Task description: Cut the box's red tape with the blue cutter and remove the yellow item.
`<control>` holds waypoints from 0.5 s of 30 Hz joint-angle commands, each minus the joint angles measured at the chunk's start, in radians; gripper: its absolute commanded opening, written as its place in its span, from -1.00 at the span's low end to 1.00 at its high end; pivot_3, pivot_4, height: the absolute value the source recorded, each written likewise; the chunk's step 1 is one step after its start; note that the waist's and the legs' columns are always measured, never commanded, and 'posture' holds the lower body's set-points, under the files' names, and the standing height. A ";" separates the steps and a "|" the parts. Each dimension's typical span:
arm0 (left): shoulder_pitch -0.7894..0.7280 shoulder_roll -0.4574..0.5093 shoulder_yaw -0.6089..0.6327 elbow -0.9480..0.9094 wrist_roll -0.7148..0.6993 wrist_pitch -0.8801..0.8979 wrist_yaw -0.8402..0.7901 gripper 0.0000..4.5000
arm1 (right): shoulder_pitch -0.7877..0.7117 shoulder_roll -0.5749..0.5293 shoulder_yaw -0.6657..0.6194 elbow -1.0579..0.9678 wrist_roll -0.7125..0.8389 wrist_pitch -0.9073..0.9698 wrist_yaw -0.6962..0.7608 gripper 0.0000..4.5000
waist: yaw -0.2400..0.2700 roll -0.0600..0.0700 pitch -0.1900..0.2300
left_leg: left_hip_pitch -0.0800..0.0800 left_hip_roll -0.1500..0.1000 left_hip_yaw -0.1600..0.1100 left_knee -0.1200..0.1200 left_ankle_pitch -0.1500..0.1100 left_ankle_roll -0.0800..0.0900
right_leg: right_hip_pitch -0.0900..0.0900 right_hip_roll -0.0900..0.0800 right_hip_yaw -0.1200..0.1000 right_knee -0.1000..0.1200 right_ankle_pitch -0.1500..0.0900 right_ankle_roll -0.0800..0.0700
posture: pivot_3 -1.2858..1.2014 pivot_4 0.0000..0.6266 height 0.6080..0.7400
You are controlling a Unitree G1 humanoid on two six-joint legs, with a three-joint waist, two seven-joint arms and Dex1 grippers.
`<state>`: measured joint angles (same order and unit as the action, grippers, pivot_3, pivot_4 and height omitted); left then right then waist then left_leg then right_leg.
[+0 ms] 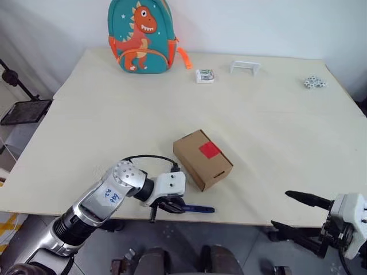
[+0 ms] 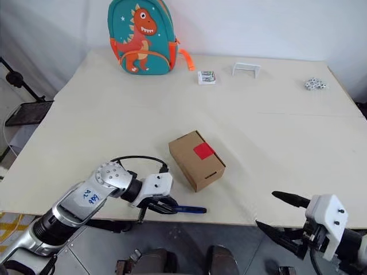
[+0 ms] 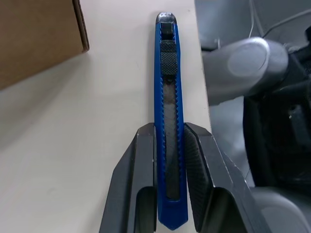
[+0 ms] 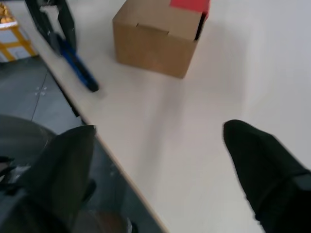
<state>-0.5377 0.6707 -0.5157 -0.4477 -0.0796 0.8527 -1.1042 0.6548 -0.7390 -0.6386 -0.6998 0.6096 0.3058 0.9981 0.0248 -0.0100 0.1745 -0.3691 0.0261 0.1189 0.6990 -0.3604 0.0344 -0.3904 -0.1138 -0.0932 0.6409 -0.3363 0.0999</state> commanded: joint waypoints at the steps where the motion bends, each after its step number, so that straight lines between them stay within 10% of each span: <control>1: -0.045 -0.033 -0.058 -0.005 0.049 0.044 0.070 -0.79 | -0.014 -0.013 0.035 -0.059 -0.039 -0.003 -0.024 0.33 | 0.000 0.000 0.000 | 0.000 0.000 0.000 0.000 0.000 0.000 | 0.000 0.000 0.000 0.000 0.000 0.000 | 0.03 -0.52 1.00; 10: -0.101 -0.100 -0.137 -0.001 0.047 0.156 0.146 -0.79 | -0.326 -0.090 0.394 -0.169 -0.054 0.216 -0.187 -0.99 | 0.000 0.002 -0.002 | 0.001 0.000 0.000 0.002 0.000 0.000 | 0.000 -0.001 0.002 0.001 0.000 0.000 | 0.03 -0.52 1.00; 15: -0.115 -0.077 -0.148 -0.005 0.039 0.177 0.141 -0.79 | -0.538 -0.125 0.545 -0.080 -0.066 0.296 -0.179 -0.99 | 0.000 0.002 -0.002 | -0.001 -0.001 -0.002 0.002 0.000 0.000 | 0.000 0.000 0.002 0.000 0.000 0.000 | 0.03 -0.52 1.00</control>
<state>-0.6557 0.5749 -0.6413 -0.4578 -0.0420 1.0092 -0.9694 0.1506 -0.8469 -0.1167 -0.8021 0.5472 0.5713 0.8163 0.0252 -0.0083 0.1728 -0.3701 0.0249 0.1169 0.7013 -0.3600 0.0348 -0.3903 -0.1141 -0.0917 0.6411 -0.3363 0.1001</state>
